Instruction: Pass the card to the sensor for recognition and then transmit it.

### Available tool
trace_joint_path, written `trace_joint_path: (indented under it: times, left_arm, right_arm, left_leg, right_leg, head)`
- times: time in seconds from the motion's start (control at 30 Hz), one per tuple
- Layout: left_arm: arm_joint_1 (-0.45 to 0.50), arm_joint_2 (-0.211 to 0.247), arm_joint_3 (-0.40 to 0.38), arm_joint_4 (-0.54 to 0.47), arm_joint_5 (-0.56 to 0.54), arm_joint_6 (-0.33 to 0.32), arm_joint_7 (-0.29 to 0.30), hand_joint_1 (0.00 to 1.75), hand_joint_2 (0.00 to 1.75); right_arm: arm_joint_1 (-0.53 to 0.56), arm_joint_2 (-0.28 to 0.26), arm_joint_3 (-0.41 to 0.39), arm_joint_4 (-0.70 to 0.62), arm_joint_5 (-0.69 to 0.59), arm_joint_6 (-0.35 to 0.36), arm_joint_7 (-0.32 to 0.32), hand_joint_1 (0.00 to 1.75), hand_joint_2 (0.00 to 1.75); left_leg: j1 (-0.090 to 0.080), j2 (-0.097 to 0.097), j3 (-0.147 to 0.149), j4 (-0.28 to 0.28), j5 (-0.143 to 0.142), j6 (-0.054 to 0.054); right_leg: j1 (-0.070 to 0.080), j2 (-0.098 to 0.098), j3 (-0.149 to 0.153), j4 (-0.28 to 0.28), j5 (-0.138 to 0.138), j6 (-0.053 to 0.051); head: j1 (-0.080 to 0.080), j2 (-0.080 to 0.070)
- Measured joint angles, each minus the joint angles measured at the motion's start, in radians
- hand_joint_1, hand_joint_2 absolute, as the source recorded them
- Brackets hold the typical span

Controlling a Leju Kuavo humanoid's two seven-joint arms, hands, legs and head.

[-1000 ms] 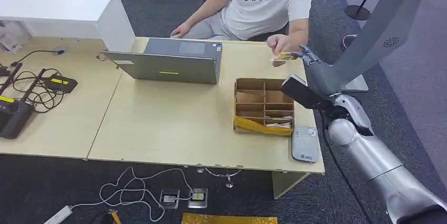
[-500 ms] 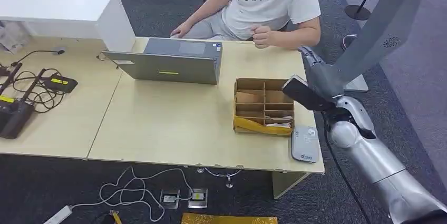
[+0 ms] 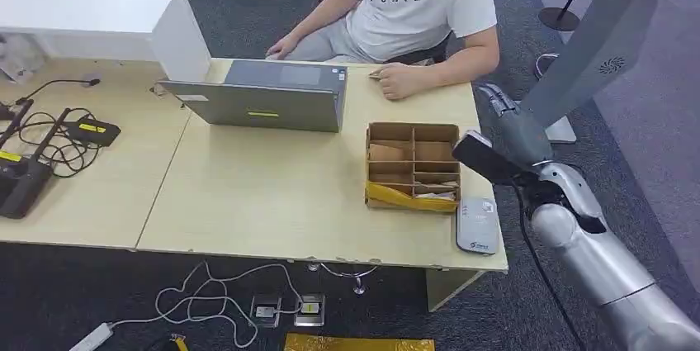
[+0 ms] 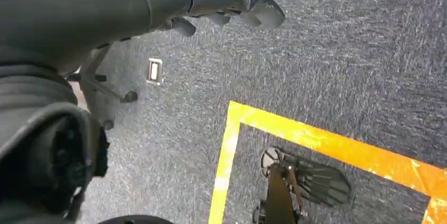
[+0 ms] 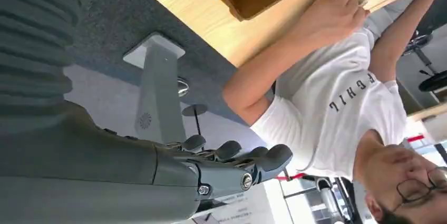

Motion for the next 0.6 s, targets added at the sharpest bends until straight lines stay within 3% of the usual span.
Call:
trace_joint_path:
  times: [0.27, 0.6]
  left_arm:
    - [0.01, -0.002, 0.0, 0.0, 0.01, 0.008, -0.003, 0.0, 0.0]
    - [0.017, -0.002, 0.0, 0.0, 0.015, 0.019, -0.007, 0.0, 0.0]
  right_arm:
    - [0.058, -0.052, -0.017, -0.092, 0.106, 0.025, 0.094, 0.0, 1.75]
    - [0.149, -0.124, -0.026, -0.232, 0.154, -0.01, 0.107, 0.0, 1.75]
  left_leg:
    - [0.0, 0.0, 0.0, 0.0, 0.0, 0.0]
    - [0.0, 0.0, 0.0, 0.0, 0.0, 0.0]
  right_leg:
    - [0.0, 0.0, 0.0, 0.0, 0.0, 0.0]
    - [0.0, 0.0, 0.0, 0.0, 0.0, 0.0]
  head:
    - [0.0, 0.0]
    - [0.0, 0.0]
